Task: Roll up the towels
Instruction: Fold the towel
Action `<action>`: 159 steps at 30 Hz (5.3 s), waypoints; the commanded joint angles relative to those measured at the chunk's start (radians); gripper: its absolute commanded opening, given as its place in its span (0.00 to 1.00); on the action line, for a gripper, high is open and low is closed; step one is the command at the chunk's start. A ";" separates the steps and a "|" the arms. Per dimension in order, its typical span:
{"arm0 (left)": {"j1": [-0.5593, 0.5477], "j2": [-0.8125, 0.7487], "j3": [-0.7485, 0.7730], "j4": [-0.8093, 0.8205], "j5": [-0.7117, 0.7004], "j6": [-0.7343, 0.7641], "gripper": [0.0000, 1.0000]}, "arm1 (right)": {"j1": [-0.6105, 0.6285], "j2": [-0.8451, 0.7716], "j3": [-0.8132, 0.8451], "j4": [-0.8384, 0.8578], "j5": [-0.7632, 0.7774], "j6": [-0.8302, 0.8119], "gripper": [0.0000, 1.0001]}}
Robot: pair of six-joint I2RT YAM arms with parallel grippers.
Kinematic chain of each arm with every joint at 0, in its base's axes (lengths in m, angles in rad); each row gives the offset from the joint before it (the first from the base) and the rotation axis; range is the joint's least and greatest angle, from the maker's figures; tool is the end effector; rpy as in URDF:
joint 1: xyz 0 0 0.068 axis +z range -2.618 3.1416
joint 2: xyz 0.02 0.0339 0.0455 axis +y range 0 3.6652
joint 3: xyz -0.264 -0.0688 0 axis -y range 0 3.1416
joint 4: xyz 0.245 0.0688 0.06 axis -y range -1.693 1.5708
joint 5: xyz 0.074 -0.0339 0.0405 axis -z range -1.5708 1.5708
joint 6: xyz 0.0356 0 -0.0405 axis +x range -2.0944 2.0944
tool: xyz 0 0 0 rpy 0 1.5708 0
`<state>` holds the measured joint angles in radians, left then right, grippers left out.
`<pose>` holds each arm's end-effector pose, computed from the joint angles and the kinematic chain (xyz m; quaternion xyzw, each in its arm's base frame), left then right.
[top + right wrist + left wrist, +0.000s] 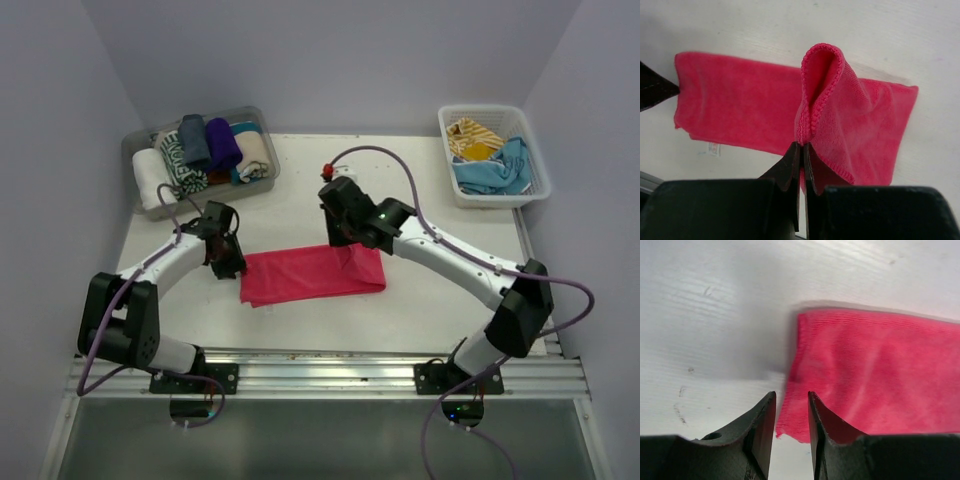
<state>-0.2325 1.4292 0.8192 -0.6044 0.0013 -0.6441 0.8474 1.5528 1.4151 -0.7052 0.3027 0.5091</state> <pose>0.2493 -0.0591 0.1810 -0.2010 0.9634 -0.0758 0.1602 0.2317 0.2463 0.3226 -0.1026 0.9197 0.1111 0.3624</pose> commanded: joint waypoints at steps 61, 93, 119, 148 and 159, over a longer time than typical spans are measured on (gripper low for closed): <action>-0.051 0.135 0.061 0.068 0.003 0.037 0.29 | -0.260 0.147 -0.378 0.357 -0.366 0.045 0.51; -0.211 0.701 0.739 -0.052 -0.089 0.104 0.26 | 0.130 -0.158 -0.735 0.278 -0.212 0.354 0.39; -0.243 0.430 0.465 0.031 -0.121 0.104 0.02 | -0.045 0.216 -0.161 0.357 -0.330 -0.152 0.11; -0.246 0.366 0.718 -0.061 -0.057 0.210 0.17 | -0.081 0.029 -0.320 0.282 -0.168 -0.132 0.30; -0.275 -0.035 0.113 0.032 0.104 0.111 0.36 | 0.042 -0.160 -0.590 0.260 -0.115 -0.020 0.47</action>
<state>-0.4911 1.4513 1.0466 -0.6086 0.0307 -0.4789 0.8970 1.4788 0.8455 -0.4419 0.1600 0.4347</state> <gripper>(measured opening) 0.342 0.456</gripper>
